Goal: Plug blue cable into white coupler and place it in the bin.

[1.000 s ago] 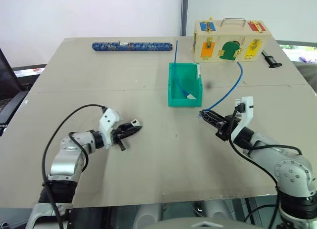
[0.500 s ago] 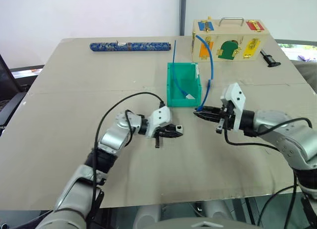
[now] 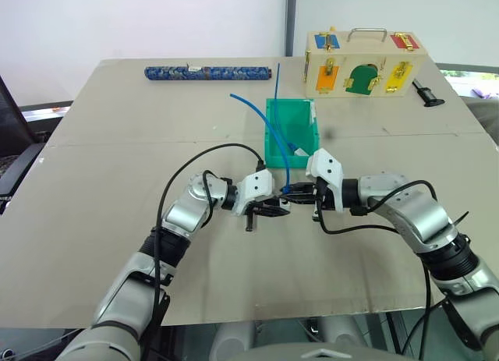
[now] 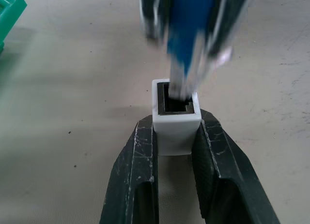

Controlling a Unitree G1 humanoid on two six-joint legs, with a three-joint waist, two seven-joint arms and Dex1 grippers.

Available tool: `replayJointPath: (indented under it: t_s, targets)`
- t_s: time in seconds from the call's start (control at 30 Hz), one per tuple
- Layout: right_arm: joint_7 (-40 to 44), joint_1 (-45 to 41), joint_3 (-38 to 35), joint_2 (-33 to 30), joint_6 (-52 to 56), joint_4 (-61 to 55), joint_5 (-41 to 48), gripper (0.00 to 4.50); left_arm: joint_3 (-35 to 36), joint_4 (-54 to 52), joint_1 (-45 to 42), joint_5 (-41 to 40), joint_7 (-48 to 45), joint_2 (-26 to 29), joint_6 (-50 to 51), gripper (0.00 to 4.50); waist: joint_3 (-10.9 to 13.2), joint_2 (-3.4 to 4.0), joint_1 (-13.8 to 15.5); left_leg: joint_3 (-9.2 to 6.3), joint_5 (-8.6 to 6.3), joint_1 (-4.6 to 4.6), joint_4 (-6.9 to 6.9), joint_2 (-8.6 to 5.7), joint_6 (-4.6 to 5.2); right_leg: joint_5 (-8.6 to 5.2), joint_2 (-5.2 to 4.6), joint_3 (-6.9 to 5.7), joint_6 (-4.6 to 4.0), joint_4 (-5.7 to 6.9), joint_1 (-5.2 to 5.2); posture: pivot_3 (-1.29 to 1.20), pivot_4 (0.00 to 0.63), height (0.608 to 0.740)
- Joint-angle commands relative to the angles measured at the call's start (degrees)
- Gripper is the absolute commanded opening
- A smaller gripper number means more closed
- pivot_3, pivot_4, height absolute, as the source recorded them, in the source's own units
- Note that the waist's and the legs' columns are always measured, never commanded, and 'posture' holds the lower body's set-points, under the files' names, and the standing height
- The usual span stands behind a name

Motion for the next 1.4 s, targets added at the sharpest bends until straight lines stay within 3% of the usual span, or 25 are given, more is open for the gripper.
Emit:
replayJointPath:
  t_s: [0.03, 0.73, 1.07, 1.4]
  targets:
    - [1.33, -0.29, 0.16, 0.94, -1.14, 0.33, -1.71, 0.0, 0.34, -1.51, 0.92, 0.65, 0.16, 0.36, 0.22, 0.35, 0.0, 0.0, 0.0, 0.0, 0.0, 0.0, 0.0, 0.0, 0.0, 0.0, 0.0, 0.0, 0.0, 0.0, 0.0, 0.0, 0.15, 0.74]
    - [7.74, 0.13, 2.87, -0.55, -0.77, 4.13, -8.23, 0.0, 1.01, -1.77, 2.0, 0.53, 0.21, 0.76, -0.53, 0.35, -0.05, 0.01, -0.05, 0.0, 0.0, 0.08, 0.0, -0.01, 0.0, 0.0, 0.0, 0.01, 0.0, 0.04, 0.04, 0.0, 0.15, 0.74]
    - [12.05, -2.29, 7.82, 2.72, -3.13, 12.17, -12.53, 0.0, 0.82, -3.11, 3.11, 0.89, 0.58, 0.57, -1.47, 0.35, -0.29, -0.08, -0.48, 0.01, 0.0, 0.31, 0.0, 0.03, 0.0, 0.0, 0.04, 0.02, -0.01, 0.13, 0.21, 0.0, 0.15, 0.74]
    - [17.04, -2.64, 6.52, 5.22, -10.81, 18.59, -13.51, 0.0, 1.38, -4.9, 4.49, 0.47, 0.9, 0.89, -0.53, 0.35, -0.59, -0.18, -0.67, 0.17, 0.0, 0.75, -0.12, 0.11, 0.0, -0.04, 0.13, 0.22, -0.06, 0.43, 0.3, 0.0, 0.15, 0.74]
